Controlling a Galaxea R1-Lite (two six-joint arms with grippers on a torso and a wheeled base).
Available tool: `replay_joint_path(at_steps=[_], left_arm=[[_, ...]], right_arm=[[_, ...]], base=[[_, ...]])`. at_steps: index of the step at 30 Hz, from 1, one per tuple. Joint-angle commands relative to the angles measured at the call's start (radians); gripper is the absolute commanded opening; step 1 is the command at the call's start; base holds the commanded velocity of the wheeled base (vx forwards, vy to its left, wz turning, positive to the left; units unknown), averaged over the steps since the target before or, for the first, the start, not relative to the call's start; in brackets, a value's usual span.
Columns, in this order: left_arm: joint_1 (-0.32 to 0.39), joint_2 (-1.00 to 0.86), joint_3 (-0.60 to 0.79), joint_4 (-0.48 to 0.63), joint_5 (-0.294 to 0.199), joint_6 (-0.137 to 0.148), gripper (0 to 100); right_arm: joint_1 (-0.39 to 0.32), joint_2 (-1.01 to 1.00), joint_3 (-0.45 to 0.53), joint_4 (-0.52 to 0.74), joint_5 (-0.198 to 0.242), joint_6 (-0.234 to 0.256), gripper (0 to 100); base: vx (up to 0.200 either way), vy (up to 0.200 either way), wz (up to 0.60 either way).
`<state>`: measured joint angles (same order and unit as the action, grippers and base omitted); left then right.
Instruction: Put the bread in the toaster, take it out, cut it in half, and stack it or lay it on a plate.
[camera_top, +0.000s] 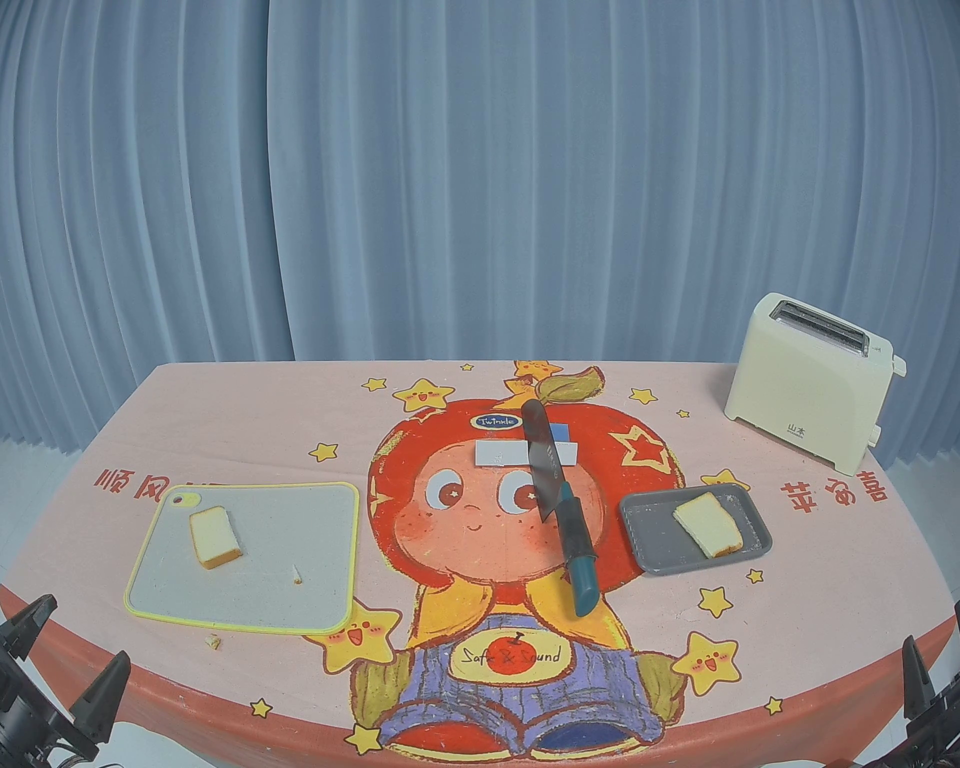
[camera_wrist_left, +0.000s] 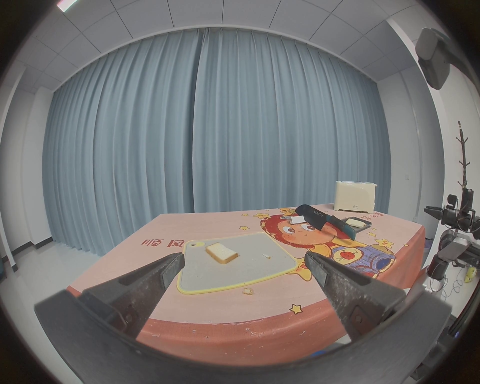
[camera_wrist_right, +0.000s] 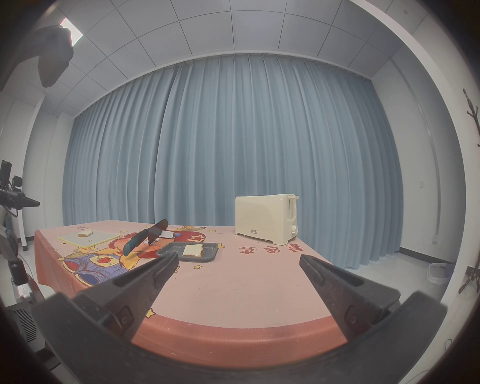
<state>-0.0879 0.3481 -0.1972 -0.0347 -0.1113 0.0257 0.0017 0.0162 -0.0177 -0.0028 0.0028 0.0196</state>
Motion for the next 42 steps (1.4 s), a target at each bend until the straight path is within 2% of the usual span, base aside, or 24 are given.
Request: replay_joint_path(at_steps=[1, 4, 6, 10, 15, 22, 26, 28, 34, 40, 42], left_arm=[[0.000, 0.098, -0.030, 0.002, 0.004, -0.024, 100], [0.004, 0.149, -0.059, 0.004, 0.007, -0.063, 100], [0.004, 0.178, -0.076, 0.006, 0.007, -0.073, 100], [0.008, 0.241, -0.100, 0.007, 0.013, -0.089, 100], [0.007, 0.324, -0.108, 0.004, 0.068, -0.109, 100], [0.008, 0.404, -0.131, 0.004, 0.073, -0.116, 100], [0.008, 0.465, -0.169, 0.002, 0.093, -0.175, 100], [0.008, 0.489, -0.186, 0.002, 0.108, -0.191, 100], [0.008, 0.572, -0.209, 0.006, 0.162, -0.204, 100], [0.008, 0.623, -0.218, 0.006, 0.163, -0.202, 100], [0.008, 0.698, -0.245, 0.006, 0.168, -0.205, 100]], right_arm=[[0.000, -0.016, 0.018, 0.000, 0.000, 0.000, 100], [0.000, -0.016, 0.018, 0.000, 0.000, 0.000, 100], [0.000, -0.016, 0.018, 0.000, 0.000, 0.000, 100], [0.001, -0.016, 0.018, 0.000, 0.000, 0.000, 100], [0.000, -0.016, 0.018, 0.000, 0.000, 0.000, 100], [0.001, -0.016, 0.018, 0.000, 0.000, 0.000, 100], [0.000, -0.016, 0.018, 0.000, 0.000, 0.000, 100], [0.000, -0.016, 0.018, 0.000, 0.000, 0.000, 100], [0.000, -0.016, 0.018, 0.000, 0.000, 0.000, 100], [0.000, -0.016, 0.018, 0.000, 0.000, 0.000, 100], [0.000, -0.016, 0.018, 0.000, 0.000, 0.000, 100]], base=[[0.000, 0.000, 0.00], [0.000, 0.000, 0.00], [0.000, 0.000, 0.00], [0.000, 0.000, 0.00], [0.000, 0.000, 0.00], [0.000, 0.000, 0.00], [0.000, 0.000, 0.00], [0.000, 0.000, 0.00], [0.000, 0.000, 0.00], [0.000, 0.000, 0.00], [0.000, 0.000, 0.00]])
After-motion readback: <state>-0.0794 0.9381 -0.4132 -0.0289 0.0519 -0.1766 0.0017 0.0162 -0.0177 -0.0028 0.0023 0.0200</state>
